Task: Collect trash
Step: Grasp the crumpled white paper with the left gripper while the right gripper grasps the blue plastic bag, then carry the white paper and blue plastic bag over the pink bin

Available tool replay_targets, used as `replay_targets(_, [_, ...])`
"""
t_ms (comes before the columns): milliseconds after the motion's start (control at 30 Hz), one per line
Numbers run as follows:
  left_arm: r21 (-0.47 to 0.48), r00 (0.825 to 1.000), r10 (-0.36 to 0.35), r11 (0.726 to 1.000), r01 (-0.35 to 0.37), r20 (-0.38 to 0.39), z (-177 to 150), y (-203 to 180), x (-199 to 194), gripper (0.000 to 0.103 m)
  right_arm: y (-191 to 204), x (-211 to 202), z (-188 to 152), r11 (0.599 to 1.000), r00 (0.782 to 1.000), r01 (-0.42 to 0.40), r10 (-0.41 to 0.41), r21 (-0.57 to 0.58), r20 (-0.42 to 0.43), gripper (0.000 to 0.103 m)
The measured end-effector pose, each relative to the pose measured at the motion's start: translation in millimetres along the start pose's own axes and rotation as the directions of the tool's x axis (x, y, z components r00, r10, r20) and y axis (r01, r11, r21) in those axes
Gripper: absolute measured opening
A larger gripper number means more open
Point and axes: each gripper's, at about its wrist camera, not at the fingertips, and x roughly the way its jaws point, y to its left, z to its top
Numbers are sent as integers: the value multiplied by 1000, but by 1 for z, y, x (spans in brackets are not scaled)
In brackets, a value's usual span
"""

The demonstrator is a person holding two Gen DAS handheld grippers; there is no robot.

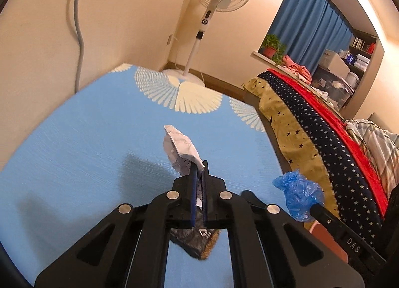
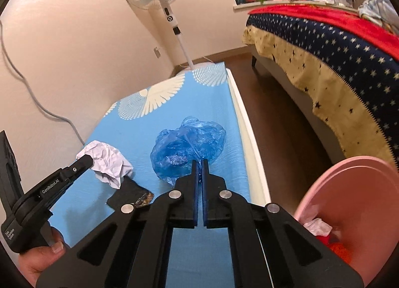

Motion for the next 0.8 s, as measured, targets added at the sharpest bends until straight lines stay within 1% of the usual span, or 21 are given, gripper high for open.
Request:
replay_targets(200, [45,1000,-4,999,3,16,-3,-20,-33,3,0,-38,-2,1000,999,15,-14,-22,30,2])
replay_targets(367, [87,1000,-20,996,18,21,-10,-42,-61,3,-3,-74,-5,998,997,43,-40,-47,58,2])
replay_targets(600, [177,998,-62,983,57,21,-28,-75,-101,3,-19,-126,-11,991,989,119,-112,-64,101,2])
replay_targets(800, [229,996,-88,970,86,-2,-45,-94,-117,3,-36,-164,-16,983,977,171,-160,-69,139,2])
